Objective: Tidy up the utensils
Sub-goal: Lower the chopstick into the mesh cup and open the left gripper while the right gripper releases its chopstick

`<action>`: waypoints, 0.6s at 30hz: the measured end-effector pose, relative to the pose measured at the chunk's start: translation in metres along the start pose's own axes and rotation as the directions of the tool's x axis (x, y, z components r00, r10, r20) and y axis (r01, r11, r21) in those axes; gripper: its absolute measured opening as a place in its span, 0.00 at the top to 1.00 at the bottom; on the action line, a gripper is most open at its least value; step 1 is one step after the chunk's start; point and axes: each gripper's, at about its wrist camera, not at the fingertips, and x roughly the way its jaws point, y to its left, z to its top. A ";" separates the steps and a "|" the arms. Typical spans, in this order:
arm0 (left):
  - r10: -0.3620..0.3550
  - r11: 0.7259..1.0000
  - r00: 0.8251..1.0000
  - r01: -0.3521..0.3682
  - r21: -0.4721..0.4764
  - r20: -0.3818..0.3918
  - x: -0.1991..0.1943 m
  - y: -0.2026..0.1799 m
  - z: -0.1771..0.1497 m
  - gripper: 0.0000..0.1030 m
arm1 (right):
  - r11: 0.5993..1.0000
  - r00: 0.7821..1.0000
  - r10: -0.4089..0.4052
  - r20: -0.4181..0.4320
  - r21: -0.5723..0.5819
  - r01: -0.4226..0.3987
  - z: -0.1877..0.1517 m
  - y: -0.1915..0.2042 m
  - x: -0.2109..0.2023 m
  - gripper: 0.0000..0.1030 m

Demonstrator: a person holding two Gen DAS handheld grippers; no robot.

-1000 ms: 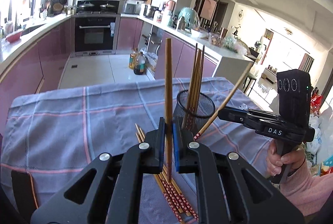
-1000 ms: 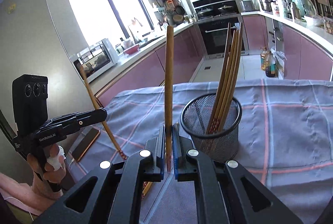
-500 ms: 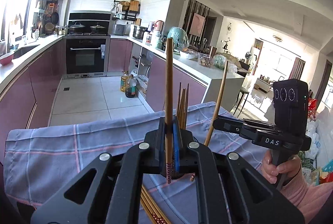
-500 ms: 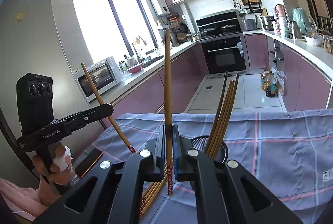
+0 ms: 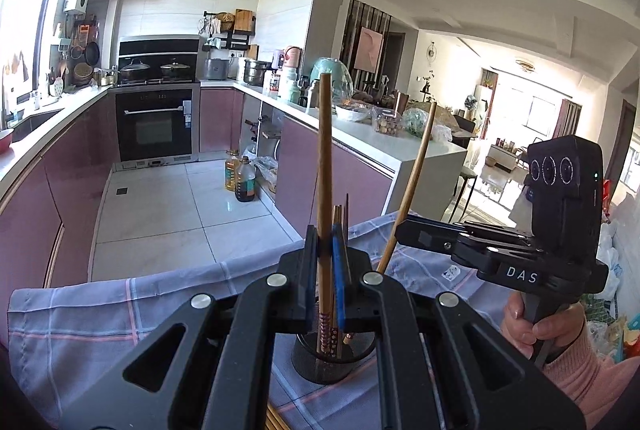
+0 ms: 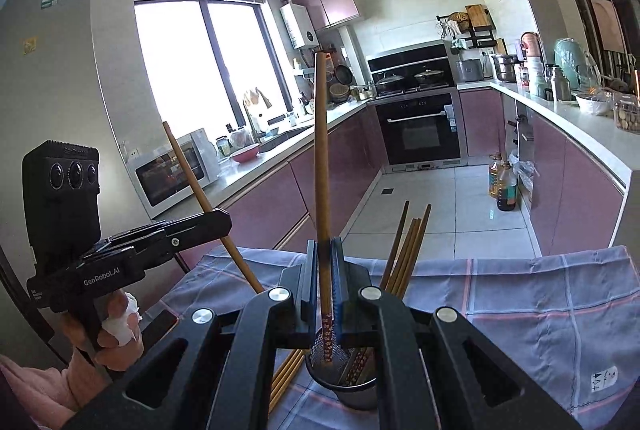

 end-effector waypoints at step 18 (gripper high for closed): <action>0.004 0.999 0.971 0.006 0.044 -0.238 0.066 0.000 -0.038 0.93 | 0.998 0.981 -0.022 -0.193 0.057 0.034 -0.031 -0.016 0.053 0.95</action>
